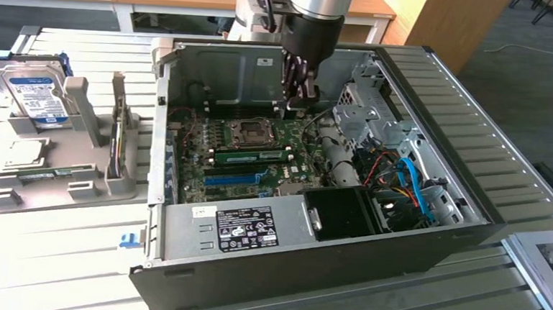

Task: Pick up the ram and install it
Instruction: 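Press down the ram until it locks into place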

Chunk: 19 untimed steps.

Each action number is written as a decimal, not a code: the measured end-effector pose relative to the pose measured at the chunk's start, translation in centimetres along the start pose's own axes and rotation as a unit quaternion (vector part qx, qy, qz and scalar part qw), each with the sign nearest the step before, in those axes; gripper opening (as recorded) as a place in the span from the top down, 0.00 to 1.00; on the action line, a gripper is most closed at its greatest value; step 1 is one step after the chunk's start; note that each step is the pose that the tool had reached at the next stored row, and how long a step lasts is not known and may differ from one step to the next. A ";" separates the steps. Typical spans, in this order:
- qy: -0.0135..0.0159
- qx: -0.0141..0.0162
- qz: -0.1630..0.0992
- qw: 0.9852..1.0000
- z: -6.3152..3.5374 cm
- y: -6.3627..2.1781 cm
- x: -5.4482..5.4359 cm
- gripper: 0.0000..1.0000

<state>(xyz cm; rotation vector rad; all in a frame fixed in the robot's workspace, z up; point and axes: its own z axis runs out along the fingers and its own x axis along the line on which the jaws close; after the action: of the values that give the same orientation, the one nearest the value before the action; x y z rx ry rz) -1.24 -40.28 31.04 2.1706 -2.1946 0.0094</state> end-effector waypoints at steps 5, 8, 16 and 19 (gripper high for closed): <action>0.000 0.000 0.000 1.000 -0.02 -0.64 0.0 0.90; 0.000 0.000 0.000 1.000 -0.03 -0.92 0.0 0.90; 0.000 0.000 0.000 1.000 -0.03 -1.01 0.0 0.90; 0.000 0.000 0.000 1.000 0.10 -1.02 0.0 0.90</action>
<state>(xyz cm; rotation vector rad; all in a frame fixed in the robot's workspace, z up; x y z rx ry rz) -0.23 -40.28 30.90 2.1706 -2.1947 0.0093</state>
